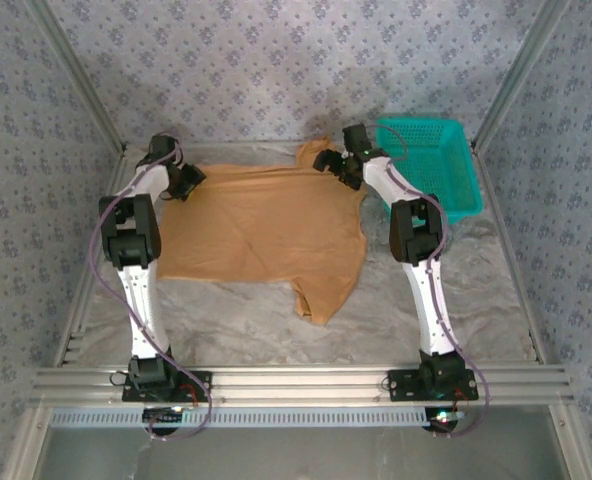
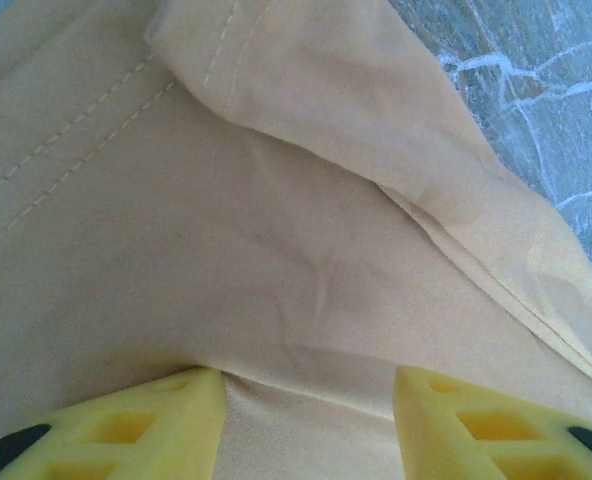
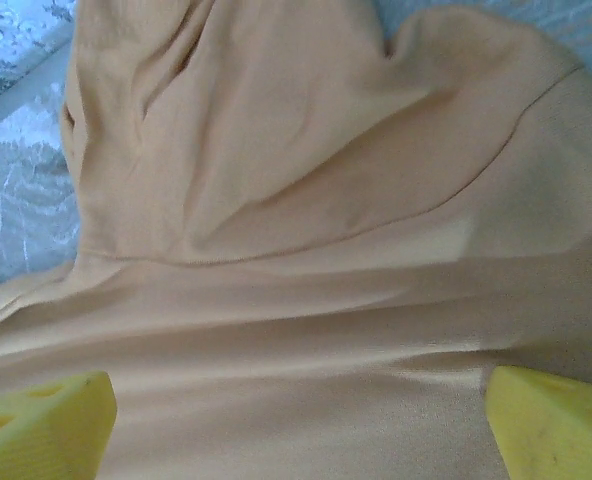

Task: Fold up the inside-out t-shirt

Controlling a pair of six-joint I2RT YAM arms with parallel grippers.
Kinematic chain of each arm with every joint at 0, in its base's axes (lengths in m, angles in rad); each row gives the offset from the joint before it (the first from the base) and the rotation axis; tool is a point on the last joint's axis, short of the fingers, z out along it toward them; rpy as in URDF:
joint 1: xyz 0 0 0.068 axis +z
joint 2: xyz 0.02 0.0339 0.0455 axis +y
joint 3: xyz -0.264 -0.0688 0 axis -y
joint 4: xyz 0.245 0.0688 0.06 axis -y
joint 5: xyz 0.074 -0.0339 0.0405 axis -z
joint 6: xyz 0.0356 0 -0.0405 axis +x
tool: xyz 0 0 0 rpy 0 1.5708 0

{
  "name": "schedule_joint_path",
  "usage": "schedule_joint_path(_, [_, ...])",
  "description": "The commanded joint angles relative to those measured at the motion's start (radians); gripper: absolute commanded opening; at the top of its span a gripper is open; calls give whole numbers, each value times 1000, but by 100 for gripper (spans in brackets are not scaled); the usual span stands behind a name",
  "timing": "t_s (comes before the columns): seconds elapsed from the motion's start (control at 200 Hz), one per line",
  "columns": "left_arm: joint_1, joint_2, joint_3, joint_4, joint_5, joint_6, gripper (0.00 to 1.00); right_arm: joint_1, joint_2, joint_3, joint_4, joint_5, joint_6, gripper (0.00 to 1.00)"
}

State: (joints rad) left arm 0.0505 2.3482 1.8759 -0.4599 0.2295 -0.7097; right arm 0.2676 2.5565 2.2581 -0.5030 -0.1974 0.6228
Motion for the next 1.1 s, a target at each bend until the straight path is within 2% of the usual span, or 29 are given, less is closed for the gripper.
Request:
schedule_joint_path(0.0, [12, -26, -16, -97, -6, 34, 49, 3, -6, 68, -144, 12, -53, 98])
schedule_joint_path(0.08, [3, -138, -98, -95, -35, 45, 49, 29, -107, 9, -160, 19, -84, 98])
schedule_joint_path(0.16, [-11, -284, -221, -111, -92, 56, 49, 61, -233, -121, -172, 52, -107, 98])
schedule_joint_path(0.33, [-51, -631, -600, -92, -176, 35, 49, 166, -570, -588, -119, 124, -149, 96])
schedule_joint_path(0.43, [-57, -767, -824, -36, -142, 0, 50, 231, -729, -854, -48, 127, -114, 95])
schedule_joint_path(0.55, [-47, -824, -985, 38, -99, -18, 50, 273, -837, -1054, 44, 64, -48, 94])
schedule_joint_path(0.66, [12, -819, -1051, 73, -47, -25, 50, 280, -877, -1224, 131, 1, -2, 94])
schedule_joint_path(0.775, [86, -820, -1080, 67, -51, -10, 50, 272, -881, -1314, 154, -9, 28, 95])
schedule_joint_path(0.889, [99, -841, -1091, 40, -77, 5, 48, 252, -898, -1367, 145, 12, 34, 95])
schedule_joint_path(0.989, [27, -939, -1116, 10, -127, -9, 46, 246, -947, -1375, 127, -2, 22, 95])
schedule_joint_path(1.094, [-167, -1095, -1125, -56, -218, -46, 45, 230, -1013, -1359, 94, -10, 15, 95])
